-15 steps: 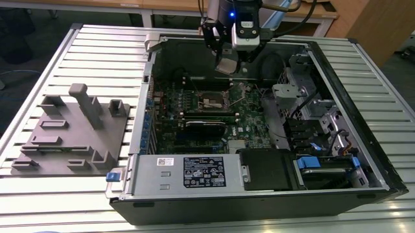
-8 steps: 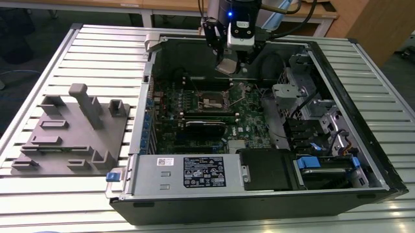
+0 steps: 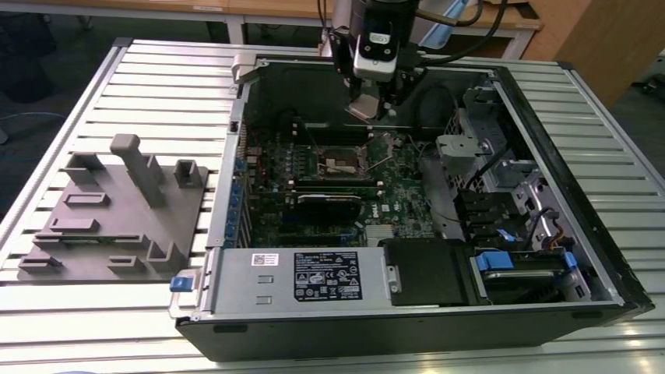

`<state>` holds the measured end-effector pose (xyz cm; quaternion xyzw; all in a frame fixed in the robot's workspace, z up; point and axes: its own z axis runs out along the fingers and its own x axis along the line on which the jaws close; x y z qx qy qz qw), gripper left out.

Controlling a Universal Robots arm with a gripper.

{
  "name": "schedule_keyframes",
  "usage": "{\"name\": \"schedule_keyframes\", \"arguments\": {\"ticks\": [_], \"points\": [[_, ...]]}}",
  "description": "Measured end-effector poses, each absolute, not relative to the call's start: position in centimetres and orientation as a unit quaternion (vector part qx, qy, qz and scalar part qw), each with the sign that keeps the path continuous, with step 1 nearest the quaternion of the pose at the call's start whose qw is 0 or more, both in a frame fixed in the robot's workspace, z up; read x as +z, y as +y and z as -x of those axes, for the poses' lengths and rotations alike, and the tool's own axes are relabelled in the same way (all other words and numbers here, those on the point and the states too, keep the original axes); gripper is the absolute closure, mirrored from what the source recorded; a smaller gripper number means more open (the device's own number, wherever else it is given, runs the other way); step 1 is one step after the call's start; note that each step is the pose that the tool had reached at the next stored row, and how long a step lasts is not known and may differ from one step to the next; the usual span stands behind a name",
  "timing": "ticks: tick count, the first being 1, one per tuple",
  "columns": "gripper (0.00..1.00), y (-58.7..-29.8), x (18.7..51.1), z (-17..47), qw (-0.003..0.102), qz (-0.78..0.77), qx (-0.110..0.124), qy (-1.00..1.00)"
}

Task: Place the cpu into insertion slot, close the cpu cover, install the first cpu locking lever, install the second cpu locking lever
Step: 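Place the cpu into insertion slot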

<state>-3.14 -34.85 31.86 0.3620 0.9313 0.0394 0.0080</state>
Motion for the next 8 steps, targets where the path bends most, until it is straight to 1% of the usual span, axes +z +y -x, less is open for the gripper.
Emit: {"name": "schedule_keyframes", "arguments": {"ticks": [8], "points": [[0.46, -34.84, 31.85, 3.14, 0.008, -0.366, 0.039, 0.93]]}}
